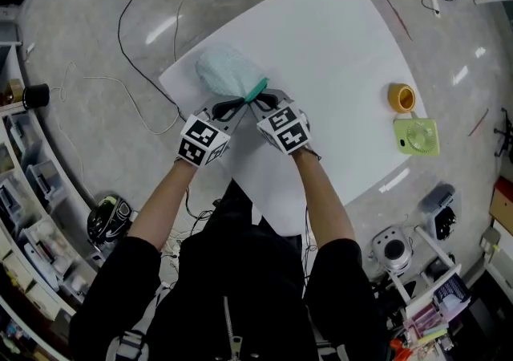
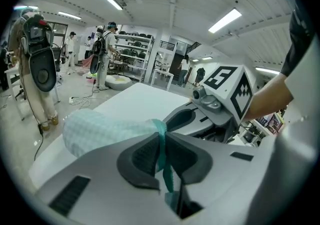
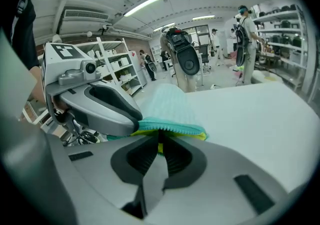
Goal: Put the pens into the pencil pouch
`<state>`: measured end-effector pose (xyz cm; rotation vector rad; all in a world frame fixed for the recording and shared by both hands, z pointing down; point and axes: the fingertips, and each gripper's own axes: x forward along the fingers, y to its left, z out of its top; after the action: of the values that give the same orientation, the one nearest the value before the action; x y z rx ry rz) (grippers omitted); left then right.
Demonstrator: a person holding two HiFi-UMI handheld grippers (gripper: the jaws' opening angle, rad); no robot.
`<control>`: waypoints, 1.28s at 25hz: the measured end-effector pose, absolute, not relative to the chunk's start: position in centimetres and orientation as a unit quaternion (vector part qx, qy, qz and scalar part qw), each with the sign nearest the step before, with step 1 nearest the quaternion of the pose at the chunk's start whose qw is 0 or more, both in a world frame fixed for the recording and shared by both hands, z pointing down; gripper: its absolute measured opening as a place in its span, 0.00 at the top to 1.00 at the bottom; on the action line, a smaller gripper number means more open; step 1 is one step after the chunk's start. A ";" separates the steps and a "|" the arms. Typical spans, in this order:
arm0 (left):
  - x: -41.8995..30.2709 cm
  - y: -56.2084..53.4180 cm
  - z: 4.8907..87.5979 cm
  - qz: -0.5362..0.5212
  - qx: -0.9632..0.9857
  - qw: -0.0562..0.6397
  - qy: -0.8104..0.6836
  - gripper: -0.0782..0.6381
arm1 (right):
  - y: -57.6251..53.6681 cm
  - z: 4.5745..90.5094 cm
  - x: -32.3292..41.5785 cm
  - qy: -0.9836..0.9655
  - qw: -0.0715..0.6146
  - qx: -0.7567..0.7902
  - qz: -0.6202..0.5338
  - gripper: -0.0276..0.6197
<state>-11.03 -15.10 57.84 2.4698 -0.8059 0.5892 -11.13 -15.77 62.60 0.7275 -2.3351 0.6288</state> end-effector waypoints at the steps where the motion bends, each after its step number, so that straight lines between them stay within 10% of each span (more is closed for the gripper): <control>1: -11.0 -15.1 57.9 0.213 0.900 0.238 -0.295 0.82 | -15.7 62.7 -11.3 -0.882 0.303 0.272 0.238 0.89; 32: -10.3 -15.0 62.1 0.267 0.878 0.226 -0.326 0.82 | -10.8 62.6 -0.9 -0.820 0.278 0.413 0.282 0.78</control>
<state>-10.33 -15.04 62.15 2.4205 -0.8999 0.7350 -0.87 -10.79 62.61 1.1078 -2.2026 0.7574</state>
